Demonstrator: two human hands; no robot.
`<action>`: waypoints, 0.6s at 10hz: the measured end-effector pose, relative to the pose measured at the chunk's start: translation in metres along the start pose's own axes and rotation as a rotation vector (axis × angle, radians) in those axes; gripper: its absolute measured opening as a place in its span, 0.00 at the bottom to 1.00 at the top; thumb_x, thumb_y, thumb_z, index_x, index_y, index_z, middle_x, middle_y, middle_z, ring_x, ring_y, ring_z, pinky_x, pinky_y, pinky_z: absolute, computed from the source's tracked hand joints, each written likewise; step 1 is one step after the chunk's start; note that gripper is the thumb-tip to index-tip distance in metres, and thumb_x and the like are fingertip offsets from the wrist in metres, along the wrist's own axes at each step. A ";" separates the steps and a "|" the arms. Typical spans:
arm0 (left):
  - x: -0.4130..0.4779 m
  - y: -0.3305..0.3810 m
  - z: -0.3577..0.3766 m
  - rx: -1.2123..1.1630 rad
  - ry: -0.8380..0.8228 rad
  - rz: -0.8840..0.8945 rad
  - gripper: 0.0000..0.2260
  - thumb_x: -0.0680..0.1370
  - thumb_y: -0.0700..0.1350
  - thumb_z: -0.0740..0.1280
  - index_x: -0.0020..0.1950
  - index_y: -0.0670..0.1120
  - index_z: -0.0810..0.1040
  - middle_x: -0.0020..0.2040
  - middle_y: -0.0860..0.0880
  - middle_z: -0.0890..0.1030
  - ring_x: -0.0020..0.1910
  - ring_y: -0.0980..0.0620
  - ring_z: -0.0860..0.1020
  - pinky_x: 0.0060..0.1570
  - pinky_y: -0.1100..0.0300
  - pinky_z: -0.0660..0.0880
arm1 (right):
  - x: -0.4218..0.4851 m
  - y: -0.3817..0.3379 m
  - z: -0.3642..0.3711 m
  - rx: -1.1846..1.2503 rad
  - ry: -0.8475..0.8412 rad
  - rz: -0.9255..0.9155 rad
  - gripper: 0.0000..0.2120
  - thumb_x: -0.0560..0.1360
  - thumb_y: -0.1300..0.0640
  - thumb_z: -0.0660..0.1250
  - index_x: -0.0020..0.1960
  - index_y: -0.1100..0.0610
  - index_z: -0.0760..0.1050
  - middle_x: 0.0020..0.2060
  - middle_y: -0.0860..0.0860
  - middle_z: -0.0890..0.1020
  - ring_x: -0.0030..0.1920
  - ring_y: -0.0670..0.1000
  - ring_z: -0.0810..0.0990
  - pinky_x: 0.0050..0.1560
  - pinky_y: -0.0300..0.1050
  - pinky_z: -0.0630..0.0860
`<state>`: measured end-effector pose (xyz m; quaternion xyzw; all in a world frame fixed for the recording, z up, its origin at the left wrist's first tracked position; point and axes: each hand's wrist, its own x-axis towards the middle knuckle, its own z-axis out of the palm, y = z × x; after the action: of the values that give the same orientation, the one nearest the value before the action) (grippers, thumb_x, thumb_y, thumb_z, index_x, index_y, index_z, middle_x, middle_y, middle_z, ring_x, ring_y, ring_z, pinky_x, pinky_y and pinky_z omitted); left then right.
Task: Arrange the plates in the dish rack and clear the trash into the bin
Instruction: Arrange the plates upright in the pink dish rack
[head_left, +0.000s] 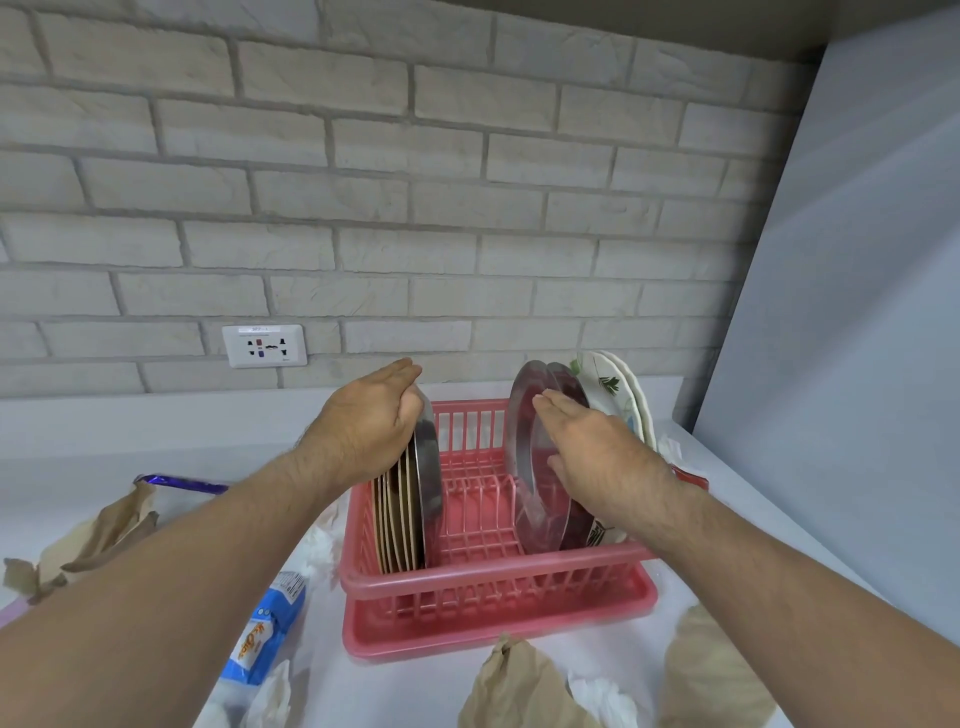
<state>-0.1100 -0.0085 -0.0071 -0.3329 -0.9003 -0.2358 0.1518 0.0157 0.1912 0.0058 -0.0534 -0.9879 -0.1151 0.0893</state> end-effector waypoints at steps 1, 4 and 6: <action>0.000 0.001 0.000 -0.001 0.002 0.006 0.21 0.83 0.45 0.50 0.76 0.45 0.62 0.77 0.48 0.61 0.76 0.55 0.58 0.69 0.69 0.48 | 0.002 0.001 -0.001 -0.028 -0.005 -0.029 0.36 0.78 0.66 0.63 0.79 0.60 0.48 0.79 0.54 0.52 0.73 0.51 0.67 0.64 0.45 0.73; 0.001 0.001 0.000 0.003 0.001 0.008 0.21 0.83 0.46 0.50 0.76 0.45 0.62 0.77 0.48 0.61 0.76 0.55 0.58 0.68 0.69 0.49 | 0.007 0.004 0.007 -0.075 0.003 -0.074 0.34 0.78 0.66 0.63 0.78 0.61 0.51 0.76 0.55 0.60 0.63 0.53 0.78 0.56 0.47 0.78; 0.001 0.000 0.001 -0.017 -0.003 0.005 0.21 0.83 0.45 0.50 0.76 0.45 0.62 0.77 0.48 0.61 0.76 0.55 0.58 0.69 0.68 0.49 | 0.002 0.007 0.010 -0.056 0.007 -0.102 0.29 0.77 0.60 0.64 0.75 0.57 0.57 0.69 0.50 0.70 0.55 0.53 0.80 0.50 0.46 0.79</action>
<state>-0.1105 -0.0076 -0.0071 -0.3369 -0.8975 -0.2427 0.1482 0.0130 0.2003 -0.0021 -0.0051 -0.9854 -0.1472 0.0855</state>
